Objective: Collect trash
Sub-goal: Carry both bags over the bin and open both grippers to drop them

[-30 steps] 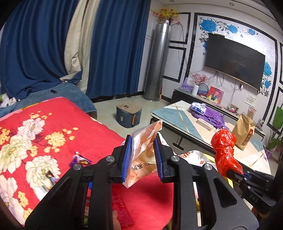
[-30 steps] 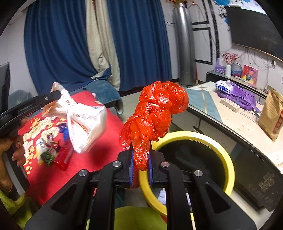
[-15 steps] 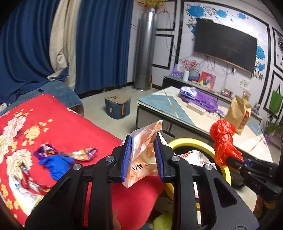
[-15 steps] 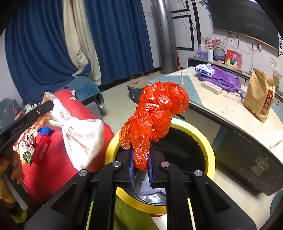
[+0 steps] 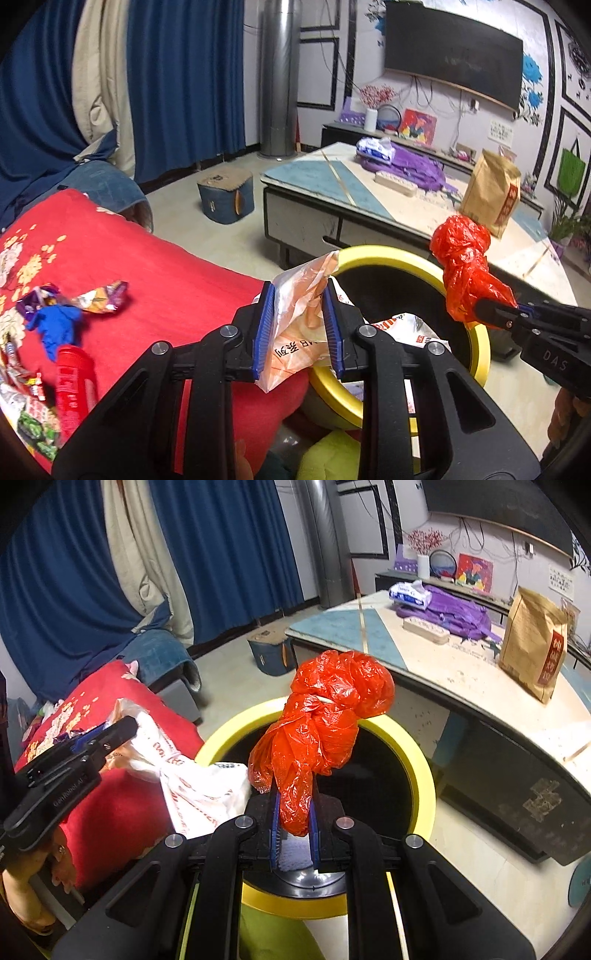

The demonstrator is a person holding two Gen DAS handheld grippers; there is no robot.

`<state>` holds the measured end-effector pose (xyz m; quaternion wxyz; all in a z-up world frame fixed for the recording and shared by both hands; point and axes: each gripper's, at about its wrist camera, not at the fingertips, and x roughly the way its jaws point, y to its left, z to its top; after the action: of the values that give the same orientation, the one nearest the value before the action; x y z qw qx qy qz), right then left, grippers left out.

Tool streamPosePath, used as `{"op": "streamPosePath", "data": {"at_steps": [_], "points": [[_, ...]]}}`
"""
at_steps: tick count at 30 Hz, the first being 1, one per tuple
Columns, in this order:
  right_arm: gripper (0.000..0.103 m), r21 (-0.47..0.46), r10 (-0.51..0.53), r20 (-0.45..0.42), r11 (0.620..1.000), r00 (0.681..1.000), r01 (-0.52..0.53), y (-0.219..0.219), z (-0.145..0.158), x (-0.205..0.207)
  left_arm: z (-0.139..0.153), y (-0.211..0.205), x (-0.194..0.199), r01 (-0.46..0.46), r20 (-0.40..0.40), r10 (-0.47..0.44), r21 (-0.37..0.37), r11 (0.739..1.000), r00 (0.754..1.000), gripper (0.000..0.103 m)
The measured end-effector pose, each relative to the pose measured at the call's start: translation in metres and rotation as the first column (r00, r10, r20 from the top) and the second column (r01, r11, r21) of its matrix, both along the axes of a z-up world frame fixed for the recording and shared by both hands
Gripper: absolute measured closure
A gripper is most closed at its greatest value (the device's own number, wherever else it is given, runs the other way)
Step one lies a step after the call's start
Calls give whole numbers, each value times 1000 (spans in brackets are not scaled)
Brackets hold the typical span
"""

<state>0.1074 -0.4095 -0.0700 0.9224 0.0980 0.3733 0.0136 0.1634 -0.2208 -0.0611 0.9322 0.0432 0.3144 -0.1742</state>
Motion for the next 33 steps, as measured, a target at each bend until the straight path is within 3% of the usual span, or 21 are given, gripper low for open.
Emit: {"op": "streamPosePath", "data": {"at_steps": [10,18,24,26,33], "points": [[91,4,-5,-73,1000,997,5,-4,-20,5,-22,-28,11,58,-48,-55,50,997,997,82],[88,18,-14,-99,1000,995,16,-11,-29,8,-27,-32,21,61,-75,-59,34,998,995,75],[74,28,-30,-106,999,994,33,-13,-31,8,-29,-27,23,50,-111,-49,2,999,993,57],[63,30,-39,-105,999,994,42,-14,-31,8,-29,-26,23,46,-121,-46,-6,999,992,51],[51,18,-72,-86,997,994,74,-18,-26,5,-21,-15,22,21,-123,-28,-53,998,992,19]]}}
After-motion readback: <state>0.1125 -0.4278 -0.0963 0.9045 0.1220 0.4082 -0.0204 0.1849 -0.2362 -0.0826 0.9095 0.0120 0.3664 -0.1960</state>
